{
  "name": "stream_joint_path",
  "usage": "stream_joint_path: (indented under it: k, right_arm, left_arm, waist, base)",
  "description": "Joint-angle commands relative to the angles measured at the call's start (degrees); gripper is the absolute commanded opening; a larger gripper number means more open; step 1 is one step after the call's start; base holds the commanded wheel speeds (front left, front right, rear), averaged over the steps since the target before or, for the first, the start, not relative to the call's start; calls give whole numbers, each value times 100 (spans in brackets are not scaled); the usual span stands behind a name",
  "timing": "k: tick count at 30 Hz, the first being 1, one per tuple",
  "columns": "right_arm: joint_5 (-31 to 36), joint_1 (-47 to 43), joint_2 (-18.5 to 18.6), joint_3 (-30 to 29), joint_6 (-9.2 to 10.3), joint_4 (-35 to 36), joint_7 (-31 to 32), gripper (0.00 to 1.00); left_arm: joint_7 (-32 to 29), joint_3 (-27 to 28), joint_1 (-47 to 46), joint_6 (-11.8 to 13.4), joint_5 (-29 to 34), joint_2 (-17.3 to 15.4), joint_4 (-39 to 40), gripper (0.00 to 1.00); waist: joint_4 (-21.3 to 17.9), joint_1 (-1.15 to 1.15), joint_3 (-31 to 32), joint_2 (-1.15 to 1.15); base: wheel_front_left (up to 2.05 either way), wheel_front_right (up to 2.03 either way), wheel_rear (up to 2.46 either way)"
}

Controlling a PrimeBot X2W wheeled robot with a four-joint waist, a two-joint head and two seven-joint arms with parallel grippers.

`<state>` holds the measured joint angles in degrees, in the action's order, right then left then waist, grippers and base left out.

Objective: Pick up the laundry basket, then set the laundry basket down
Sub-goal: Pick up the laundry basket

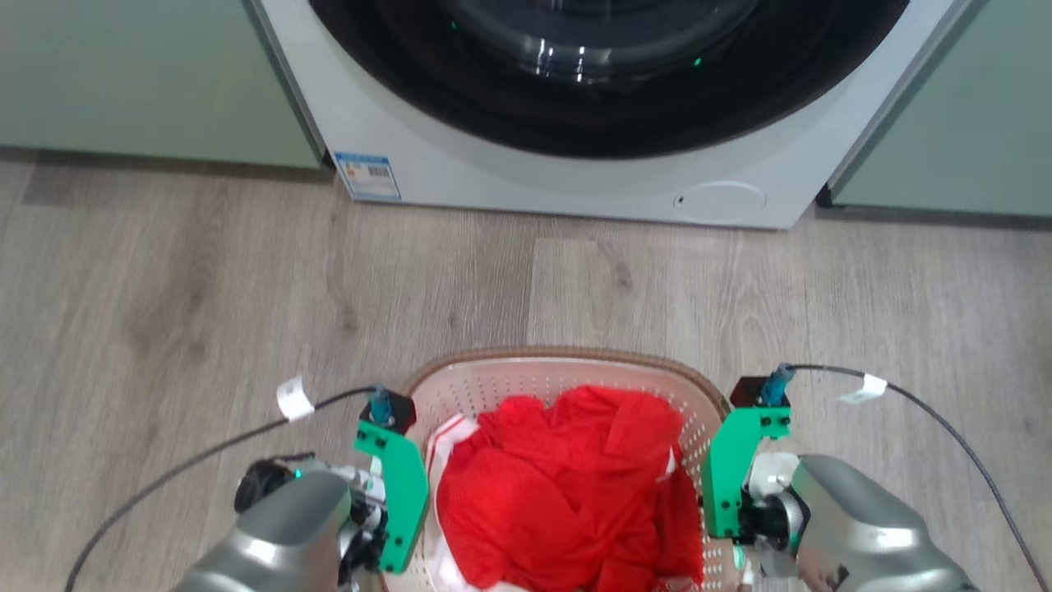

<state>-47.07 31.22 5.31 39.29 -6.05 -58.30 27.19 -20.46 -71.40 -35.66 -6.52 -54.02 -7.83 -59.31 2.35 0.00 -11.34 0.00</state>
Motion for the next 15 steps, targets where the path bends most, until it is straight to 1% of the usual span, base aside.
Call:
stream_joint_path:
  k: [1, 7, 15]
  right_arm:
    - [94, -19, -243, 137, -144, 324, 41, 0]
    - [125, -209, -243, 48, -144, 509, 175, 0]
    - [354, -413, -243, -154, -144, 692, 183, 0]
  left_arm:
    - [-17, -41, -13, -96, 37, -15, 237, 0]
    - [-86, -54, 129, -83, 2, -75, 366, 0]
    - [-74, 9, 319, 28, -121, -167, 580, 0]
  waist:
    - [-15, 0, 149, 0]
    - [-18, 0, 379, 0]
    - [-31, 0, 555, 0]
  base:
    - [0, 0, 0]
    - [0, 0, 0]
    - [0, 0, 0]
